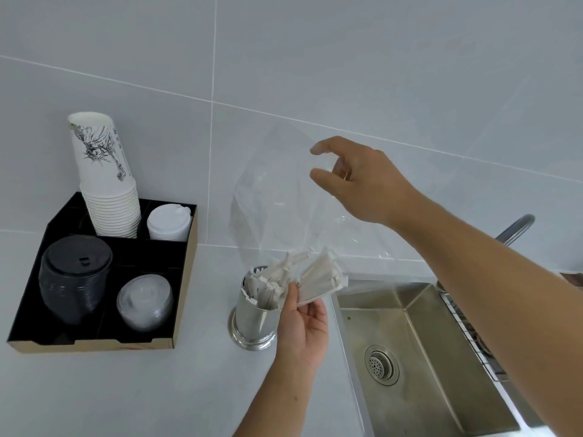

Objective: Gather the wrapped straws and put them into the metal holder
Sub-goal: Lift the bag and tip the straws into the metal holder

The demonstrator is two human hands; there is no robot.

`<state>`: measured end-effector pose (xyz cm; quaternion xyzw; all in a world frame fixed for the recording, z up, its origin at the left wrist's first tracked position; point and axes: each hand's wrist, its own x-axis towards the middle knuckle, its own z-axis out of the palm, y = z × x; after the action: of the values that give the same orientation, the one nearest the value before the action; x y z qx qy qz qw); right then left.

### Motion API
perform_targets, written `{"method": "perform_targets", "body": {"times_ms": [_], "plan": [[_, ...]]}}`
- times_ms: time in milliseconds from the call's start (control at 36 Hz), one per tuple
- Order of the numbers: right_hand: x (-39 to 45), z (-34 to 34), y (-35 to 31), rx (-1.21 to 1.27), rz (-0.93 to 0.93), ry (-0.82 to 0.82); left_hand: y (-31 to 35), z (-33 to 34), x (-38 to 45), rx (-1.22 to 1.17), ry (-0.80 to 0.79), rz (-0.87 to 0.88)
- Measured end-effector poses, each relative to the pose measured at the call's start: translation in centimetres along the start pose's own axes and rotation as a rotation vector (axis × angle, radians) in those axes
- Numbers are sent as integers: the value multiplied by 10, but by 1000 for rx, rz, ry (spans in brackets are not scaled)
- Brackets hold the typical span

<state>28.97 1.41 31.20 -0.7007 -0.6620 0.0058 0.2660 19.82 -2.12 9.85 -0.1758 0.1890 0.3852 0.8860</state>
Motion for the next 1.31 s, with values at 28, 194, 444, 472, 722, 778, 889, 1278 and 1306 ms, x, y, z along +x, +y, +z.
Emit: {"method": "perform_targets", "body": {"times_ms": [28,194,444,472,722,778,889,1278,1306], "plan": [[-2,-1,1,4,24,-30,1,0,1,-16,10,12],[-18,-2,7,104,253,-303,8,4,6,-86,53,66],[-35,23,9,142,369,-346,11,-4,2,-13,61,53],[-35,24,9,117,350,-333,11,-5,0,0,51,37],[-32,40,6,-34,276,-359,16,-5,-3,39,66,2],[-30,37,5,-16,296,-365,16,-6,-2,48,66,-3],[-19,15,-2,44,297,-346,17,-7,-4,91,47,-25],[-5,-64,-18,108,208,-267,8,-13,-5,28,-2,-72],[-5,-67,-18,120,206,-257,7,-14,-5,27,-3,-70]]}}
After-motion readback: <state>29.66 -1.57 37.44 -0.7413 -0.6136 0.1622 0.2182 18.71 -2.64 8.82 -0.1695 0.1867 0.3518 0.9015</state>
